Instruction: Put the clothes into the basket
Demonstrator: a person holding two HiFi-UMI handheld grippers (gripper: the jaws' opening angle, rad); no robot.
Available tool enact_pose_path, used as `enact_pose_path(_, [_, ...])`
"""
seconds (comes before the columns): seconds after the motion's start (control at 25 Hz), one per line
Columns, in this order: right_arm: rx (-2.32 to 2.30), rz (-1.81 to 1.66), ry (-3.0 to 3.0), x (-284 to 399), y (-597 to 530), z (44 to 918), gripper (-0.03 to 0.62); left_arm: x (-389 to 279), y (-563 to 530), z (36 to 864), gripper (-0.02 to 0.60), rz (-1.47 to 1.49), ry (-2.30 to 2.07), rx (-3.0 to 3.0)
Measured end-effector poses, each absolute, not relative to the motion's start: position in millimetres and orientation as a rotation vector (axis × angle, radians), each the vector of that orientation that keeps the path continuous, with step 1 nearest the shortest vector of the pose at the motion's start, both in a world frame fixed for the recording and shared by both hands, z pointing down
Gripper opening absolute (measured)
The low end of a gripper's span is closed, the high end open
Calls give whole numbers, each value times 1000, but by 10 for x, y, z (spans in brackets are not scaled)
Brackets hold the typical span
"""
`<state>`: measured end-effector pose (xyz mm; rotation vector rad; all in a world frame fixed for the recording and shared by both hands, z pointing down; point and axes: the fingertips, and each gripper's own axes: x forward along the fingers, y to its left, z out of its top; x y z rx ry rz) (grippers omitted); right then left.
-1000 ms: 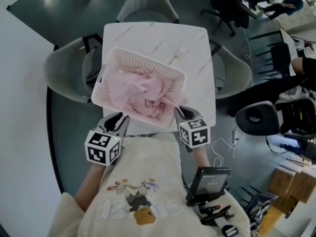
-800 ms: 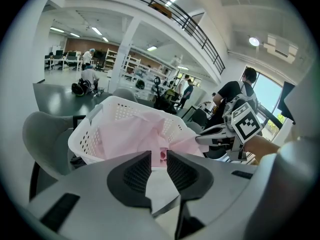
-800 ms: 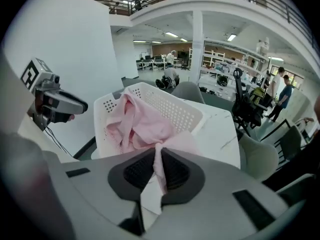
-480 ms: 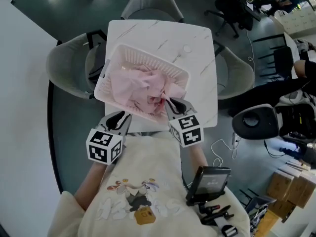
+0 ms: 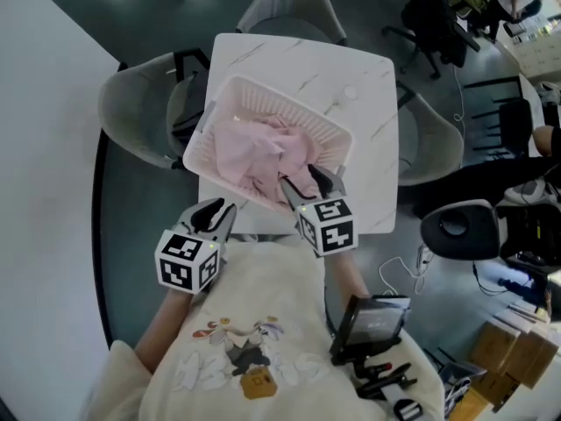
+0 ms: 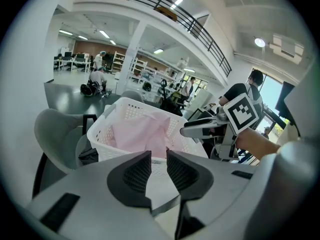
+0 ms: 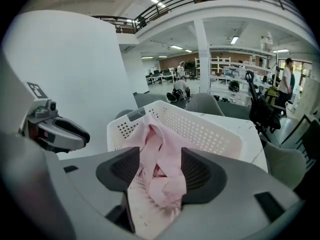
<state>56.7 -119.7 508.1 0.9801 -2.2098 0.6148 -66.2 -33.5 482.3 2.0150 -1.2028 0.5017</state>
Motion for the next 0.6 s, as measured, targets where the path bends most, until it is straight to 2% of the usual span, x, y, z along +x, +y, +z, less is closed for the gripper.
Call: enact_pose_path(0.6, [1026, 575, -2382, 31, -1588, 4737, 241, -565, -493, 4785, 98, 462, -1265, 2031])
